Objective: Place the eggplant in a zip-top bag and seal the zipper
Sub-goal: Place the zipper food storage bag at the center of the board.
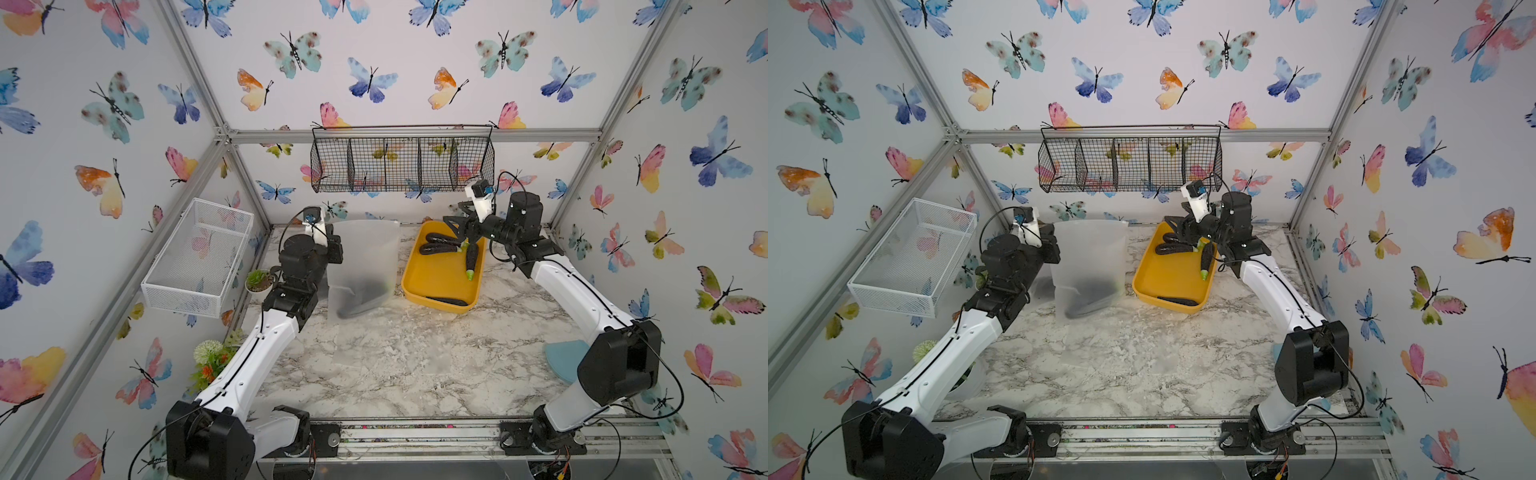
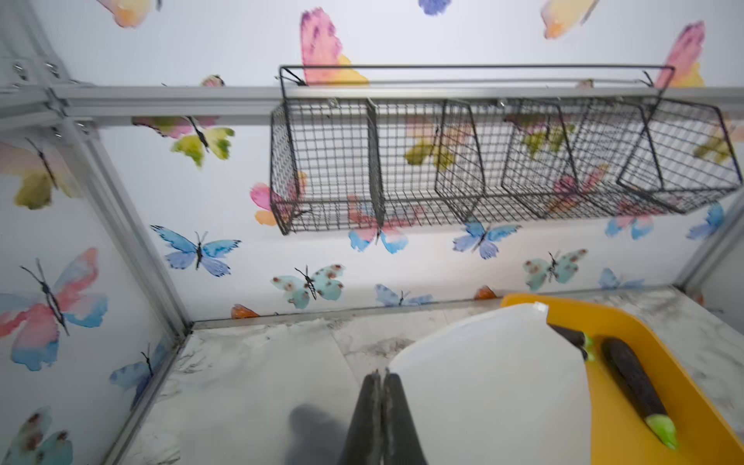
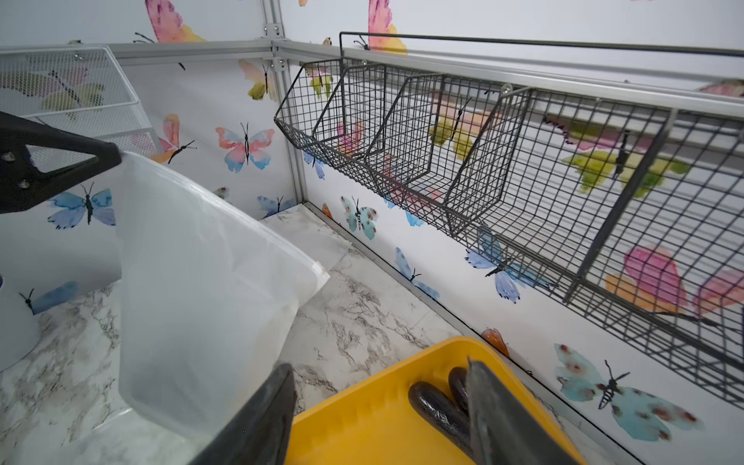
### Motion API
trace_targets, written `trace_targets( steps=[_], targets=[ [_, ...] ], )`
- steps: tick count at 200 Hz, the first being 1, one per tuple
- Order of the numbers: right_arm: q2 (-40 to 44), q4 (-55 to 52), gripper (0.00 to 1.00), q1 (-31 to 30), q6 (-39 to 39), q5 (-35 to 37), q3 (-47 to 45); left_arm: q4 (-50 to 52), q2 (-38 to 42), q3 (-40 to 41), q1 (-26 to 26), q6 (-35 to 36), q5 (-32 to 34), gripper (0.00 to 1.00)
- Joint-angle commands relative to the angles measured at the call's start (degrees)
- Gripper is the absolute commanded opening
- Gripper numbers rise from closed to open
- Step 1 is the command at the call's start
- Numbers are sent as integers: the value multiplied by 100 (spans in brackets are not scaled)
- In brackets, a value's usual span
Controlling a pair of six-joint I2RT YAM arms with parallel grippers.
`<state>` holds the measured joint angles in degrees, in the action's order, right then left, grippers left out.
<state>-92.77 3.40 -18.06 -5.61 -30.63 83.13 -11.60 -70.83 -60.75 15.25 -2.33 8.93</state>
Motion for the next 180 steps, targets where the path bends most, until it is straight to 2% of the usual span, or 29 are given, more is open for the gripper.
trace_targets(
  steps=[1, 23, 28, 40, 54, 61, 66, 70, 92, 113, 131, 142, 157, 180],
  targets=[
    [78, 171, 68, 5, 271, 155, -178, -841, -682, -373, -268, -97, 156, 0],
    [84, 165, 68, -4, 294, -118, -289, -1032, -1696, -672, -527, -75, -224, 0],
    [77, 122, 68, -6, 296, -157, -281, -961, -1921, -807, -556, -63, -281, 3],
    [96, 12, 68, -27, 236, -173, -271, -868, -2362, -1046, -558, 51, -235, 20],
    [157, -49, 68, -30, 151, -118, -321, -770, -2652, -1233, -558, 41, 137, 30],
    [188, -75, 68, -30, 107, -101, -349, -645, -2726, -1328, -558, 40, 384, 42],
    [210, -95, 68, -30, 84, -79, -365, -548, -2749, -1401, -536, 44, 637, 55],
    [220, -111, 68, -30, 75, -73, -376, -451, -2756, -1466, -501, 49, 941, 59],
    [217, -129, 68, -31, 65, -139, -445, 231, -2739, -1855, -185, 239, 2337, 60],
    [142, -122, 68, -39, 89, -189, -495, 575, -2672, -1868, 473, 540, 3100, 61],
    [95, -99, 68, -66, 110, -204, -588, 808, -2716, -1617, 1039, 280, 3181, 62],
    [80, -73, 68, -88, 108, -206, -652, 992, -2877, -1516, 1299, 115, 2874, 64],
    [66, -82, 68, -107, 75, -195, -709, 1205, -3269, -1575, 1320, -316, 2087, 64],
    [79, -74, 68, -115, 85, -174, -789, 1555, -4144, -2250, 1321, -257, 2286, 66]
  ],
)
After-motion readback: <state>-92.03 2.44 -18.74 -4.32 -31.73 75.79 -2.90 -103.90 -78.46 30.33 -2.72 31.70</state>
